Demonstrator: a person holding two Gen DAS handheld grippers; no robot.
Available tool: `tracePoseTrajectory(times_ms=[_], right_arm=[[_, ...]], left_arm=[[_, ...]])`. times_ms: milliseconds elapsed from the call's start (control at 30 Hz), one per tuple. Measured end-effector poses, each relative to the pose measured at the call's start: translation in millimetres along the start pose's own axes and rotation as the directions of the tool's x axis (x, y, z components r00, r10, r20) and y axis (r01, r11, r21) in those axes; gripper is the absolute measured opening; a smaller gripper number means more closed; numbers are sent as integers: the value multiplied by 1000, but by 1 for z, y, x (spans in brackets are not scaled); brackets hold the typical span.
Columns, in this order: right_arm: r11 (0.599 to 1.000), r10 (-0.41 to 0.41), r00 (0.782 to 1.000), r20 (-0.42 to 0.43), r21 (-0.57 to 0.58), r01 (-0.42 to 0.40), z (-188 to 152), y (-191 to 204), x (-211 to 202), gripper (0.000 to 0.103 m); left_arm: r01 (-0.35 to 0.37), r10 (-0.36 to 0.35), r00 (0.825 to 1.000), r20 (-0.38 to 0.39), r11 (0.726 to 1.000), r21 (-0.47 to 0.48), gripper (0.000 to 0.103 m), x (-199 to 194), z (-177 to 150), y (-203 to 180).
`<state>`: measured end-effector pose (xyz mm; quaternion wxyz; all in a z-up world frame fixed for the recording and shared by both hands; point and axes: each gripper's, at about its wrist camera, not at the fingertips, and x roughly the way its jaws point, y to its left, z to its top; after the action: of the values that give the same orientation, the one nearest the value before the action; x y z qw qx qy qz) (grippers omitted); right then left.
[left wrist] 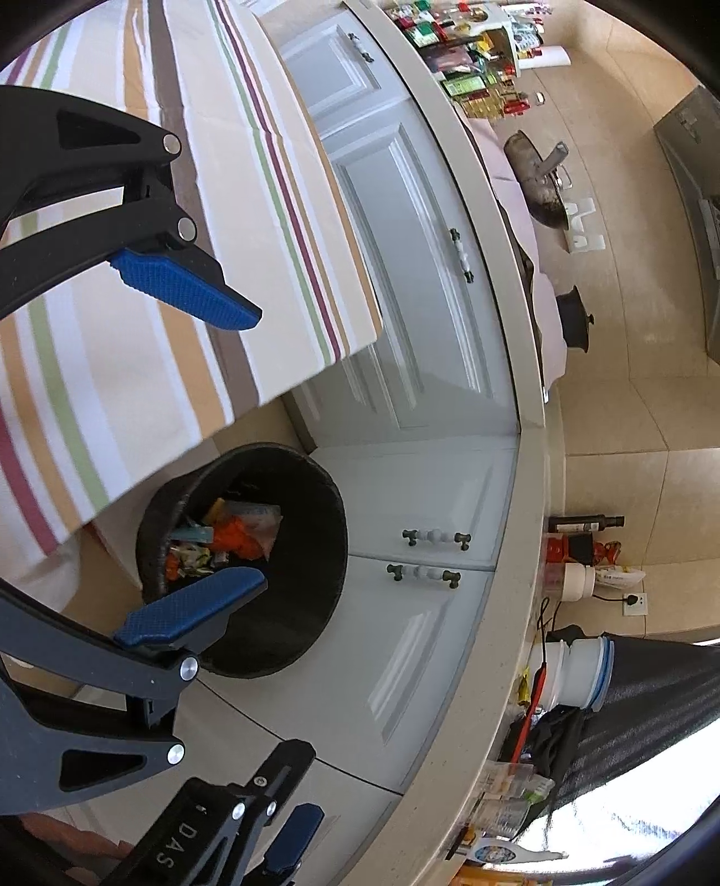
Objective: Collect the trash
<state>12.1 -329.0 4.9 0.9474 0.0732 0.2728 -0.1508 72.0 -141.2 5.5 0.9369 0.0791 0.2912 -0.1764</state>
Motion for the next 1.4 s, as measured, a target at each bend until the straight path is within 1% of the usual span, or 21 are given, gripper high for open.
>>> tracePoseTrajectory(times_ms=[167,467,900,1400], right_arm=[[1000,-4,1000,6,-15,4,-5,3,-13,73],[999,-4,1000,24,-34,5,-9,9,-30,73],[999,-5,999,53,-51,7,-8,14,-42,73],[999,-6,998,56,-54,9,-8,16,-43,73]], left_arm=[[-2,2,1000,2,1000,-26,85,-14,-5,9],[-10,12,999,37,999,-49,85,-35,-7,17],[-21,24,999,45,997,-74,85,-43,-12,25],[-22,26,998,50,997,-80,85,-44,-12,26]])
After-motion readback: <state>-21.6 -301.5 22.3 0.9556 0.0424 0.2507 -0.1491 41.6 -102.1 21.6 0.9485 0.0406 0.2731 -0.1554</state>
